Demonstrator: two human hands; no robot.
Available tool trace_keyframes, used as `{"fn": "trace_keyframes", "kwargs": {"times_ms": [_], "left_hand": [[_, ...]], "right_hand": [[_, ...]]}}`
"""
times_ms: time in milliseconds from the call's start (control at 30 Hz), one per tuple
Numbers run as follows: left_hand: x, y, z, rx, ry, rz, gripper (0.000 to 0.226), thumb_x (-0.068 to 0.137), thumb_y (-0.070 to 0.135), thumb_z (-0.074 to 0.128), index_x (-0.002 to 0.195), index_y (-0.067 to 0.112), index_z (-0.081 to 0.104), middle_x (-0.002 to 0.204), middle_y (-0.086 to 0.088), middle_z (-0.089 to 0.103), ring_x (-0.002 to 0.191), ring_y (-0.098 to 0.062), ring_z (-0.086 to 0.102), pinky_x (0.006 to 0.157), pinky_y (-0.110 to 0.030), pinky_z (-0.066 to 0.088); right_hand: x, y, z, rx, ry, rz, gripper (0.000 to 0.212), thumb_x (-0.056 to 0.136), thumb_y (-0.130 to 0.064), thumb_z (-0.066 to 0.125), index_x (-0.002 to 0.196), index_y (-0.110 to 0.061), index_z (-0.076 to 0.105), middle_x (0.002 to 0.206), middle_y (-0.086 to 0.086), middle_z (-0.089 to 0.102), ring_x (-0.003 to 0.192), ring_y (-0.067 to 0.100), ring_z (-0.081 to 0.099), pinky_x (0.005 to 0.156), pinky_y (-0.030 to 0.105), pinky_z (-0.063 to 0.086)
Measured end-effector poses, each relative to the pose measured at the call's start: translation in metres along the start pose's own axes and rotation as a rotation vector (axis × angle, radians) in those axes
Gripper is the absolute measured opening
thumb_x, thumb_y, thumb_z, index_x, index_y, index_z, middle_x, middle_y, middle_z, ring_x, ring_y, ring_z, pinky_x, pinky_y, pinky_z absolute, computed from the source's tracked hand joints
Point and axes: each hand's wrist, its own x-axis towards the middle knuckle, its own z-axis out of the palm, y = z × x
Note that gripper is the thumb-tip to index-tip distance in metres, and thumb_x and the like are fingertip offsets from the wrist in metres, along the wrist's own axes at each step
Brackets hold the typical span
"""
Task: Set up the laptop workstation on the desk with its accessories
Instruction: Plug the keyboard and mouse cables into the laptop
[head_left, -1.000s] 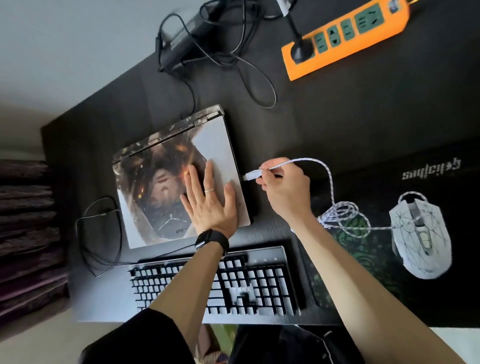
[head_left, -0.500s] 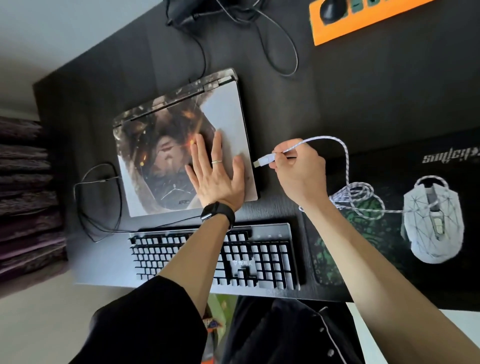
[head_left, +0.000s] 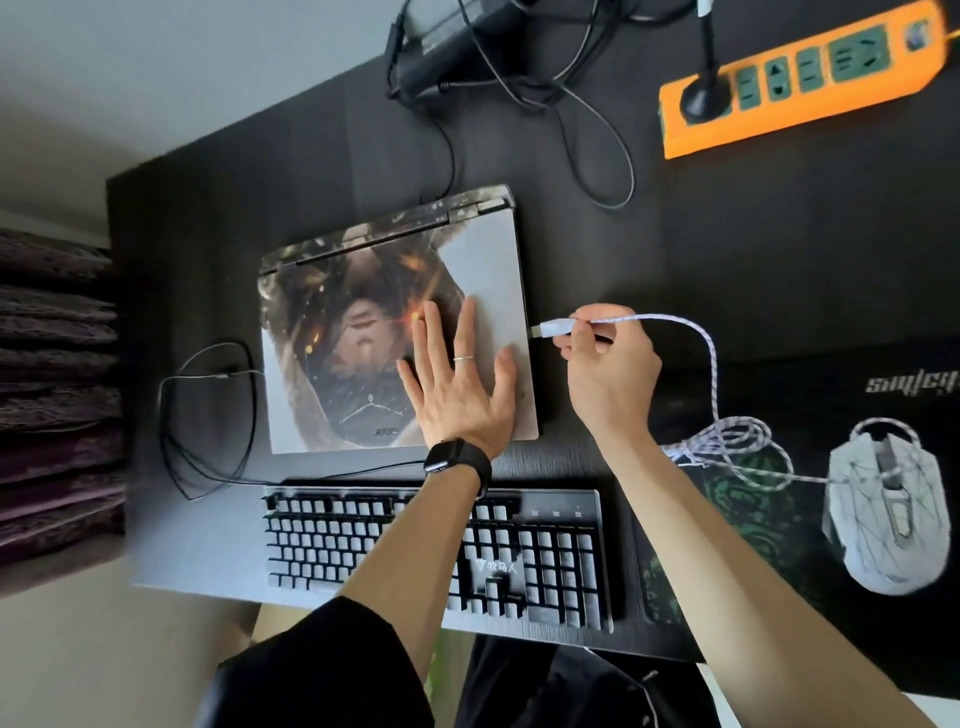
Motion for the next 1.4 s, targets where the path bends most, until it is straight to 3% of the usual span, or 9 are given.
{"fn": "trace_keyframes", "kwargs": {"times_ms": [200, 333, 500, 700, 833, 1000, 1200, 1400], "left_hand": [[0.001, -0.001, -0.002, 0.004, 0.002, -0.005, 0.066, 0.094, 0.060, 0.035, 0.154, 0.040, 0.018, 0.166, -0.001, 0.008, 0.153, -0.019, -0.001, 0.120, -0.058, 0.006], [0.008, 0.009, -0.005, -0.006, -0.039, -0.031, 0.068, 0.092, 0.063, 0.034, 0.154, 0.036, 0.023, 0.166, -0.004, 0.007, 0.153, -0.023, -0.002, 0.120, -0.059, 0.004], [0.001, 0.007, -0.007, 0.019, -0.039, -0.023, 0.064, 0.095, 0.059, 0.031, 0.155, 0.038, 0.019, 0.166, -0.003, 0.007, 0.153, -0.023, 0.001, 0.119, -0.060, 0.010], [0.001, 0.010, -0.003, 0.007, 0.013, -0.035, 0.065, 0.093, 0.060, 0.028, 0.154, 0.038, 0.022, 0.165, -0.002, 0.011, 0.153, -0.023, 0.003, 0.119, -0.059, 0.010], [0.002, 0.009, -0.003, 0.013, 0.015, -0.034, 0.065, 0.093, 0.061, 0.026, 0.154, 0.039, 0.022, 0.166, -0.001, 0.010, 0.153, -0.021, 0.002, 0.120, -0.058, 0.008], [0.002, 0.009, -0.001, 0.007, 0.013, -0.044, 0.066, 0.092, 0.062, 0.025, 0.154, 0.040, 0.022, 0.166, 0.000, 0.010, 0.153, -0.020, 0.000, 0.120, -0.057, 0.007], [0.002, 0.008, 0.000, -0.005, 0.036, -0.035, 0.066, 0.092, 0.061, 0.029, 0.154, 0.039, 0.024, 0.165, -0.001, 0.012, 0.153, -0.021, 0.003, 0.119, -0.058, 0.010], [0.003, 0.007, 0.002, -0.005, 0.049, -0.025, 0.065, 0.093, 0.061, 0.029, 0.154, 0.039, 0.023, 0.165, 0.000, 0.012, 0.153, -0.021, 0.004, 0.119, -0.058, 0.009]], "right_hand": [[0.006, -0.008, 0.005, -0.027, -0.045, -0.013, 0.010, 0.100, -0.018, 0.058, 0.107, -0.017, 0.065, 0.088, -0.007, 0.074, 0.086, 0.007, 0.074, 0.091, 0.038, 0.057], [0.011, -0.008, 0.002, -0.017, -0.077, 0.040, 0.011, 0.098, -0.015, 0.058, 0.101, -0.022, 0.067, 0.079, -0.010, 0.075, 0.083, 0.005, 0.075, 0.094, 0.041, 0.057], [0.019, -0.017, -0.012, -0.181, -0.191, 0.071, 0.014, 0.097, -0.016, 0.058, 0.100, -0.023, 0.070, 0.071, -0.014, 0.073, 0.089, 0.015, 0.074, 0.099, 0.038, 0.053], [0.017, -0.019, 0.000, -0.207, -0.067, -0.028, 0.017, 0.098, -0.016, 0.058, 0.106, -0.018, 0.073, 0.084, -0.001, 0.078, 0.094, 0.018, 0.072, 0.096, 0.027, 0.047], [0.013, -0.007, -0.001, -0.149, -0.052, -0.051, 0.015, 0.097, -0.014, 0.059, 0.100, -0.020, 0.073, 0.076, -0.005, 0.076, 0.086, 0.010, 0.075, 0.096, 0.038, 0.053], [0.010, 0.001, -0.013, -0.105, -0.139, -0.009, 0.025, 0.094, -0.020, 0.064, 0.080, -0.041, 0.067, 0.070, -0.013, 0.075, 0.077, 0.004, 0.075, 0.093, 0.046, 0.057], [0.000, -0.004, 0.008, 0.271, -0.118, 0.253, 0.012, 0.089, -0.013, 0.074, 0.099, -0.019, 0.073, 0.079, -0.001, 0.079, 0.082, 0.016, 0.078, 0.084, 0.040, 0.062], [0.002, -0.007, 0.012, 0.376, -0.073, 0.320, 0.012, 0.093, -0.010, 0.070, 0.105, -0.012, 0.068, 0.090, 0.006, 0.079, 0.082, 0.016, 0.078, 0.068, 0.027, 0.060]]}}
